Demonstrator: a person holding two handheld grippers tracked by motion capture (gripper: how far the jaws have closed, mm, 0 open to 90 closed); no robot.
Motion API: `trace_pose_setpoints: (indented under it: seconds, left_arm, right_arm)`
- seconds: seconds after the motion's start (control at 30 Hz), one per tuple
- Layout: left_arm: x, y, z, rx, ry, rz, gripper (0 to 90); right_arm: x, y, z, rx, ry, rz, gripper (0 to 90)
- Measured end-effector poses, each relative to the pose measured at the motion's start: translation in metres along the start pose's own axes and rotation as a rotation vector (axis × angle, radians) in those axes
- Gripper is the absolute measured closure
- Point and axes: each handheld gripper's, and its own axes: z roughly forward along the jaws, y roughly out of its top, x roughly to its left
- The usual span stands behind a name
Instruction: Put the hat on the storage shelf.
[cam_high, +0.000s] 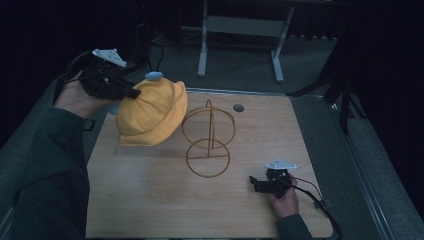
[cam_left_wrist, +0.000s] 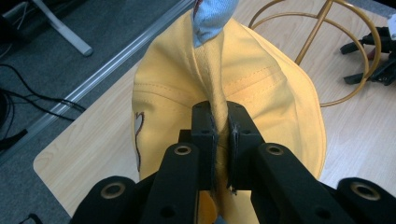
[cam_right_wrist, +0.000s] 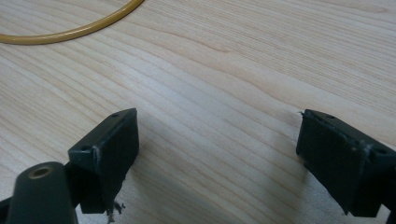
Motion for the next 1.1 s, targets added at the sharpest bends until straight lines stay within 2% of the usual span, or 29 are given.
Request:
trace_pose_setpoints:
  seconds: [0.53,1.1]
  left_arm:
    - [-0.001,0.006,-0.005,-0.027,-0.019,-0.001,83.6]
    - [-0.009,0.024,-0.005,-0.043,-0.032,0.014,83.6]
  right_arm:
    - [0.0,0.0,0.0,0.0,0.0,-0.001,12.9]
    - [0.0,0.0,0.0,-0.001,-0.001,-0.003,12.9]
